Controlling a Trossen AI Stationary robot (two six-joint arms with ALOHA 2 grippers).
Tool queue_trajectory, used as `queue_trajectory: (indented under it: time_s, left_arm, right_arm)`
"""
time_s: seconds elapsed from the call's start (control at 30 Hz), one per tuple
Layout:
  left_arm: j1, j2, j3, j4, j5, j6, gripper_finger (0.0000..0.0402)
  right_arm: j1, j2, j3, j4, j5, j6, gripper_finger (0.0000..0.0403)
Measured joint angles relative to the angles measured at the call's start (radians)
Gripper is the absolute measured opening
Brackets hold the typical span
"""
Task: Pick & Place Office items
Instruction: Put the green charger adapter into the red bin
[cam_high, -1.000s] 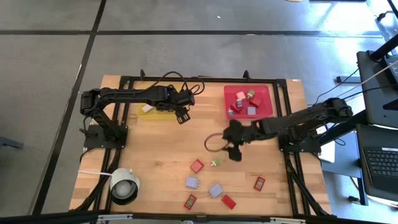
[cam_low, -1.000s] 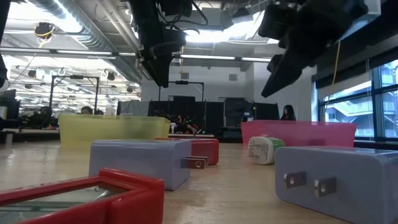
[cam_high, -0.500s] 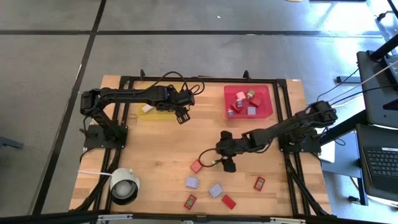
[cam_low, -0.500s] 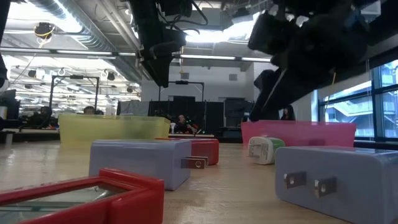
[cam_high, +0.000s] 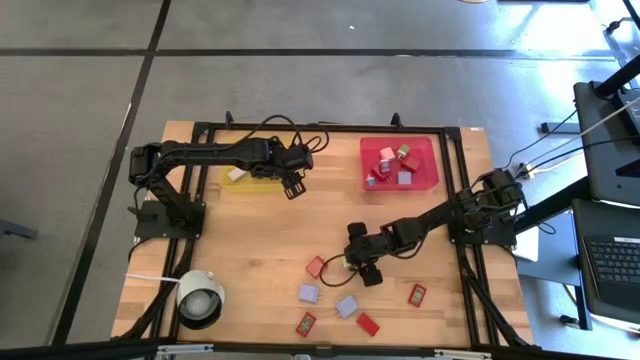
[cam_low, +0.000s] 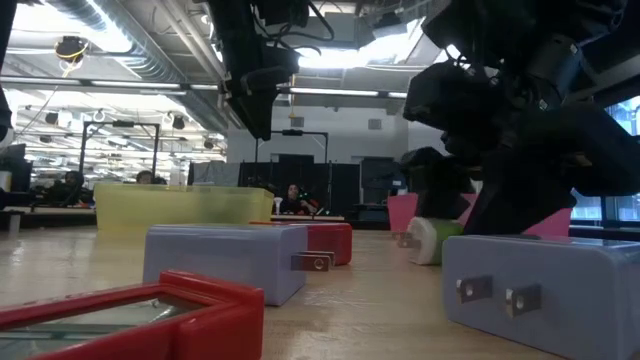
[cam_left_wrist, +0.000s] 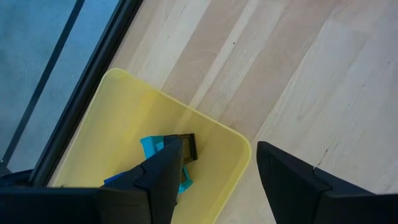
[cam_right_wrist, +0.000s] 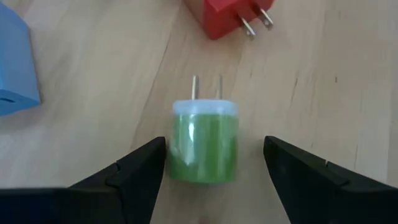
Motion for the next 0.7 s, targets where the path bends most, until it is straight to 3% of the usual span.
queue_trajectory:
  time_s: [0.23,0.6,0.7]
  left_arm:
    - [0.0,0.0,0.0,0.0,0.0,0.0,0.0203]
    - [0.0,0.0,0.0,0.0,0.0,0.0,0.02]
    - [0.0,0.0,0.0,0.0,0.0,0.0,0.0203]
  right_arm:
    - [0.001,0.003,0.0,0.01,0.003,0.048,0.0254]
    - [0.001,0.004,0.0,0.033,0.003,0.123,0.0142]
    - [0.001,0.004,0.0,0.037,0.02,0.212,0.0132]
